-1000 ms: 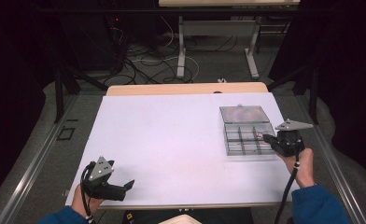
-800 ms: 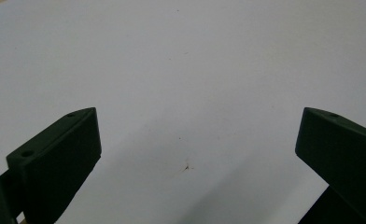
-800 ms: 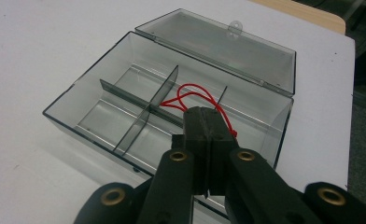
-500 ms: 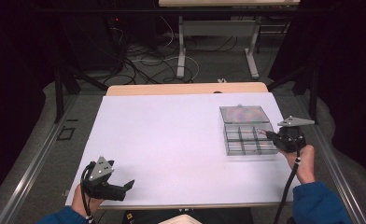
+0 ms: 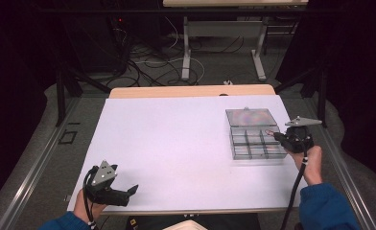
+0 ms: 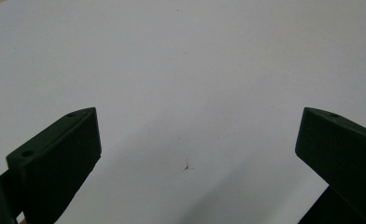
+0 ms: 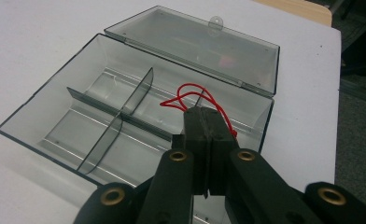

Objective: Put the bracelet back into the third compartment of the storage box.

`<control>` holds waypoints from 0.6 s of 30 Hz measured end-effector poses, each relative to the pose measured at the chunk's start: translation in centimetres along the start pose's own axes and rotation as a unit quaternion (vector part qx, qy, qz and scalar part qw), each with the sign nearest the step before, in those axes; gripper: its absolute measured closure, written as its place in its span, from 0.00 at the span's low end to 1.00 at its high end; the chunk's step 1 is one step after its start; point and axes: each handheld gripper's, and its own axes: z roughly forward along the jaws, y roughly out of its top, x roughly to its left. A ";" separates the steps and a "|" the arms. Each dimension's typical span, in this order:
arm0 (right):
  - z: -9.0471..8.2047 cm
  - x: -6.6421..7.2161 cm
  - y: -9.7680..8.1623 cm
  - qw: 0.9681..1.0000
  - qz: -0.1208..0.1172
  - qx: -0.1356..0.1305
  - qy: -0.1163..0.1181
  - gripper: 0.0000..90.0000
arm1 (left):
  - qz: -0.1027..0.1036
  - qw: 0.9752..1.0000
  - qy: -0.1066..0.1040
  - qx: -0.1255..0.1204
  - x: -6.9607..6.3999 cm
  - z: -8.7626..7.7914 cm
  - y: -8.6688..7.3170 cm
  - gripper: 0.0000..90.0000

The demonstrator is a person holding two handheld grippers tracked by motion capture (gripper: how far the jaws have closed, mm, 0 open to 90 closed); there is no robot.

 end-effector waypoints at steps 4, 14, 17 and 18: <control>0.3 -0.1 0.1 1.000 0.001 0.006 -0.002 1.00 | 0.000 1.000 0.000 0.000 0.0 0.0 0.0 0.00; 0.9 -0.6 0.4 1.000 0.009 0.009 -0.003 1.00 | 0.000 1.000 0.000 0.000 0.0 0.0 0.0 0.00; 1.2 -0.6 0.4 1.000 0.011 0.012 -0.007 1.00 | -0.001 1.000 0.000 -0.001 0.0 0.0 0.0 0.00; 1.3 -0.7 0.5 1.000 0.013 0.012 -0.007 1.00 | 0.000 1.000 0.000 0.000 0.0 0.0 0.0 0.00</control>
